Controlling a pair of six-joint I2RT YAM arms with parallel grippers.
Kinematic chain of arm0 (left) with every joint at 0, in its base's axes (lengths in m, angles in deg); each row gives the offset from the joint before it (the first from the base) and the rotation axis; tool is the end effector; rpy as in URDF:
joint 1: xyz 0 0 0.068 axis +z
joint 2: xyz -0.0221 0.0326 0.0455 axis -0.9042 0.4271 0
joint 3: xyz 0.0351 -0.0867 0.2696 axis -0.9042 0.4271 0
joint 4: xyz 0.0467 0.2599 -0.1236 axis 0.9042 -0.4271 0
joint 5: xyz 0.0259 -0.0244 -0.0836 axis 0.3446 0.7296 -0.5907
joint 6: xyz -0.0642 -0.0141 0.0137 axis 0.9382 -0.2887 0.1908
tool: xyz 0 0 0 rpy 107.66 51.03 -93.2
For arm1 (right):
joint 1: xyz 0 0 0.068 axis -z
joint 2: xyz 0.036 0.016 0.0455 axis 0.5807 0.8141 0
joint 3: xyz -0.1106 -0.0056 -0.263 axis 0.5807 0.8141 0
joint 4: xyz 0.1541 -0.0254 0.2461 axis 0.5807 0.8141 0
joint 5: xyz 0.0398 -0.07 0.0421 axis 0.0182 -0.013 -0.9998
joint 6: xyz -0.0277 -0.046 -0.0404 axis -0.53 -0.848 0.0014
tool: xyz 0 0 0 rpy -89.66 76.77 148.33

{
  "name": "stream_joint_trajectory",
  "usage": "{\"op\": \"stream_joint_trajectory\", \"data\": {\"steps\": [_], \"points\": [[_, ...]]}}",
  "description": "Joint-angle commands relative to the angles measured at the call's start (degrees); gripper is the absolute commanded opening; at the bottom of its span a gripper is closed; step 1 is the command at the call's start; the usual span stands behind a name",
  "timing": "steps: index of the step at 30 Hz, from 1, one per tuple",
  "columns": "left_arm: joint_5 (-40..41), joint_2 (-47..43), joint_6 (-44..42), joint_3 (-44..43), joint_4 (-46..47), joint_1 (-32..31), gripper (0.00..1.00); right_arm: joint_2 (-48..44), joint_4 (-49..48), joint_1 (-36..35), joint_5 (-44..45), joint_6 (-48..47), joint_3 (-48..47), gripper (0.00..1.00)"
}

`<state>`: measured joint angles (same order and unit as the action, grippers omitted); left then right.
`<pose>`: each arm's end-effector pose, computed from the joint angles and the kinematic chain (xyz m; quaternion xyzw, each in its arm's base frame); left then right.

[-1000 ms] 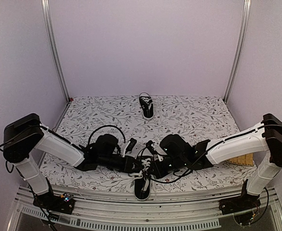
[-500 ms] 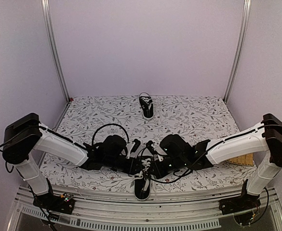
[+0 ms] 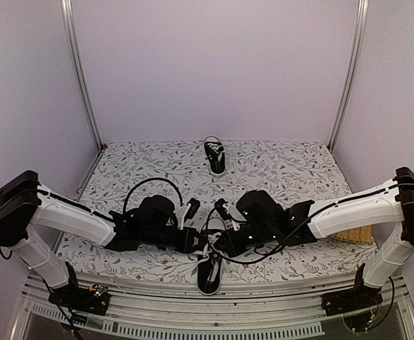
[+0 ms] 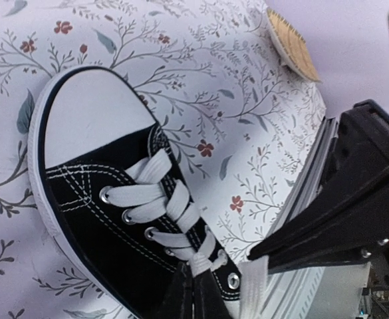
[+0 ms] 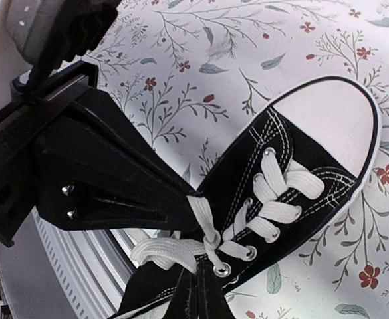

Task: Tie the shoes
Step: Cross the half-tied shoelace with the shoelace loop.

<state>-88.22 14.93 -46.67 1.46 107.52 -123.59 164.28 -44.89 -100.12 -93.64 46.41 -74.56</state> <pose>0.1671 -0.2979 0.1272 0.1714 0.8670 -0.4135 0.2187 0.1531 0.3383 0.1635 -0.2819 0.8731 0.3318 0.2193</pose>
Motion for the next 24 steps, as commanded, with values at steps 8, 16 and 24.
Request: {"op": "stream_joint_trajectory", "data": {"steps": [8, 16, 24], "points": [[-0.27, -3.64, 0.41, 1.35, -0.86, -0.65, 0.0, 3.96, -1.61, -0.4, -3.55, -0.59, -4.21, 0.02], [-0.17, -4.33, 0.45, 1.35, -2.01, -0.66, 0.0, 8.6, -3.09, -0.45, -4.73, 0.17, -4.62, 0.02], [-1.3, -5.03, 0.66, 1.17, -2.43, -0.75, 0.0, 11.22, -4.13, -0.44, -1.19, 2.04, -6.63, 0.02]]}}
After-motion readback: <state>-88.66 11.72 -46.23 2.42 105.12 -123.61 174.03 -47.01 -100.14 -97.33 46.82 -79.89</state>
